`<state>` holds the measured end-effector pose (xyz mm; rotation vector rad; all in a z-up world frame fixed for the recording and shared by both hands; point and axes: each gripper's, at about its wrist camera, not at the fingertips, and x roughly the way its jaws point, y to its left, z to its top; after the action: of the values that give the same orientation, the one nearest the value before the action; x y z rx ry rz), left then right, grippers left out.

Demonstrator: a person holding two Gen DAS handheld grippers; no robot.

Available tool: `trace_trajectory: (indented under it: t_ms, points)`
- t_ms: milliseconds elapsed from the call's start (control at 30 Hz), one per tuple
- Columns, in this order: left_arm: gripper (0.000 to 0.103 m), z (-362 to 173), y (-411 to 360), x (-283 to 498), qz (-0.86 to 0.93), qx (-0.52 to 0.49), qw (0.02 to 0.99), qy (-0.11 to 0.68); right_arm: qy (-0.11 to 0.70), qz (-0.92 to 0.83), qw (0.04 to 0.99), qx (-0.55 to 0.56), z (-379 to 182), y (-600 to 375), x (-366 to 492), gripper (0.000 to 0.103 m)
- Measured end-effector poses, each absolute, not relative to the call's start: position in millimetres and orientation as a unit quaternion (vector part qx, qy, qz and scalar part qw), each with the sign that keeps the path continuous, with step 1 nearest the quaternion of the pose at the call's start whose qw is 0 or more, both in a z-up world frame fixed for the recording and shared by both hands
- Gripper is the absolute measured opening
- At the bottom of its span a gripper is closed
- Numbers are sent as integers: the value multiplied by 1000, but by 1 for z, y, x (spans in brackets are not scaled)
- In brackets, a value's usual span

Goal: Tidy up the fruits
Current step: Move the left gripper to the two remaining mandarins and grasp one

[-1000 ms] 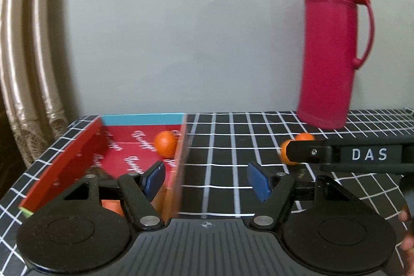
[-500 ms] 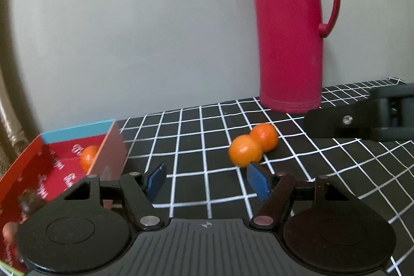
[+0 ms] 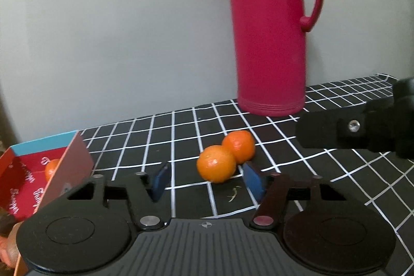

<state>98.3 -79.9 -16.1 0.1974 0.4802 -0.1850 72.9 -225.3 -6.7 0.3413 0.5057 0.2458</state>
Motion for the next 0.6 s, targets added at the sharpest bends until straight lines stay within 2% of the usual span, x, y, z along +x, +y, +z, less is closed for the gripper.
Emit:
trace_trajectory:
  t_ms: [400,600]
  points:
    - [59,-24,-84,123,-105,80,957,258,251,118,945,174,-8,-228,73,75]
    - [44,-30,-81,131,-111,66,952,276,251,116,945,175,-8,-229,72,75]
